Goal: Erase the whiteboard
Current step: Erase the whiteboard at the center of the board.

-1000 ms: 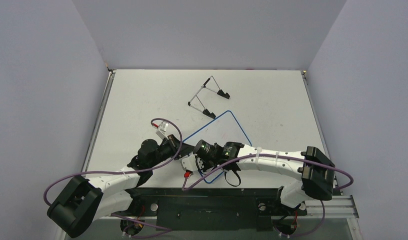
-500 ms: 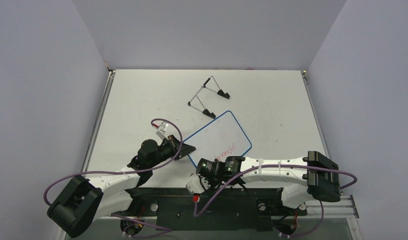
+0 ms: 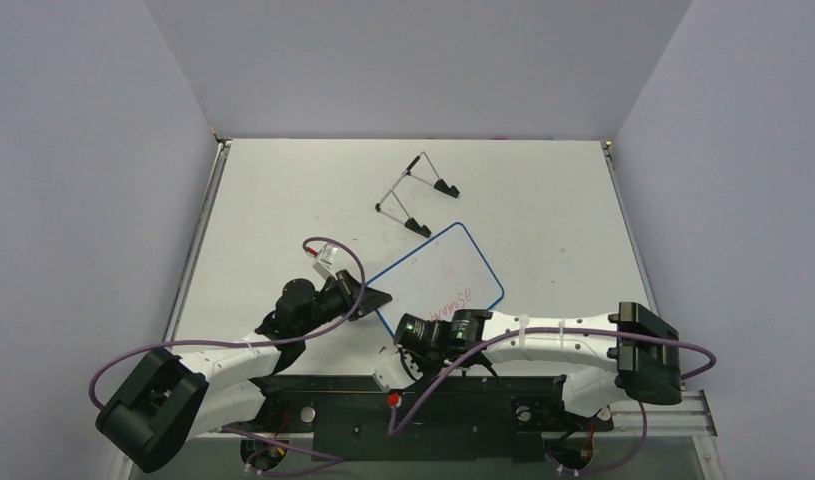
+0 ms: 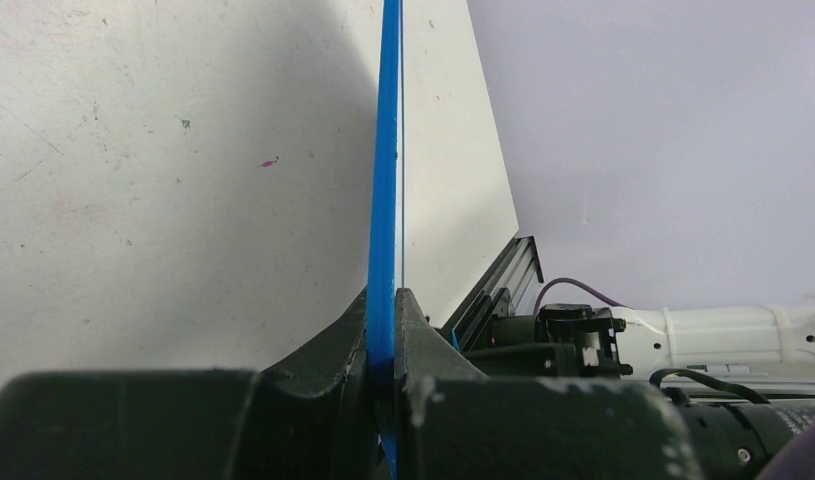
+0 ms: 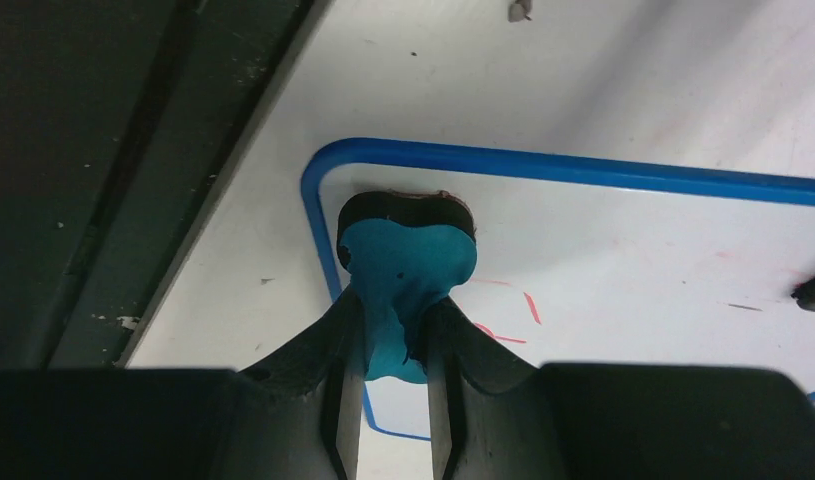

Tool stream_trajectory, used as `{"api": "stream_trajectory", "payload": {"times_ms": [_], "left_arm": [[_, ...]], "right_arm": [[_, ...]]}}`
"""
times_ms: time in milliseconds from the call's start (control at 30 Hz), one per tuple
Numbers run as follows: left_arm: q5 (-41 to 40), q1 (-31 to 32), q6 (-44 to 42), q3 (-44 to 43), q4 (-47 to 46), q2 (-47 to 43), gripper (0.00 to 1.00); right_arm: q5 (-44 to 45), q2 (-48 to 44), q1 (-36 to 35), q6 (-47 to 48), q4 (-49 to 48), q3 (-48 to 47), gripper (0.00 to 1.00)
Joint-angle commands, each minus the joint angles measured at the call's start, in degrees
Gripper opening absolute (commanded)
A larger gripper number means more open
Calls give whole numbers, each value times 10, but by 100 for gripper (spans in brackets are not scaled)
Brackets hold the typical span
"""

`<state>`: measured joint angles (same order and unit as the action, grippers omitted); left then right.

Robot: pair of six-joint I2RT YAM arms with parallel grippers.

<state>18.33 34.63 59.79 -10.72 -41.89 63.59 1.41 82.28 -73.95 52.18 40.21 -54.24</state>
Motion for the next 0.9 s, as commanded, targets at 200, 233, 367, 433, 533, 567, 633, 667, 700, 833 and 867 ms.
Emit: {"api": "stream_trajectory", "payload": {"times_ms": [200, 233, 367, 433, 533, 567, 633, 667, 700, 833, 867], "left_arm": [[22, 1, 7, -12, -67, 3, 0], [23, 1, 7, -12, -68, 3, 0], [23, 1, 6, -13, -67, 2, 0], [23, 1, 6, -13, -67, 3, 0], [26, 1, 7, -14, -70, 6, 0], [25, 1, 7, -15, -70, 7, 0], [26, 0, 7, -17, -71, 9, 0], [27, 1, 6, -17, -72, 10, 0], [27, 0, 6, -18, -72, 11, 0], [31, 2, 7, -18, -78, 15, 0], [32, 2, 7, -18, -78, 14, 0]], "right_arm": [[21, 7, 76, -32, -42, -51, 0], [21, 7, 88, -34, -44, -53, 0], [-3, 4, 95, -25, -37, -44, 0], [-41, -2, 83, -10, -16, -32, 0], [-62, -13, 42, 9, 12, -10, 0], [-60, -15, 34, 10, 18, -7, 0], [-48, -15, 19, 8, 19, -7, 0], [-42, -13, 21, 3, 16, -11, 0], [-28, -7, 27, -1, 5, -21, 0], [15, 13, 98, -28, -39, -57, 0], [22, 17, 106, -34, -45, -62, 0]]}}
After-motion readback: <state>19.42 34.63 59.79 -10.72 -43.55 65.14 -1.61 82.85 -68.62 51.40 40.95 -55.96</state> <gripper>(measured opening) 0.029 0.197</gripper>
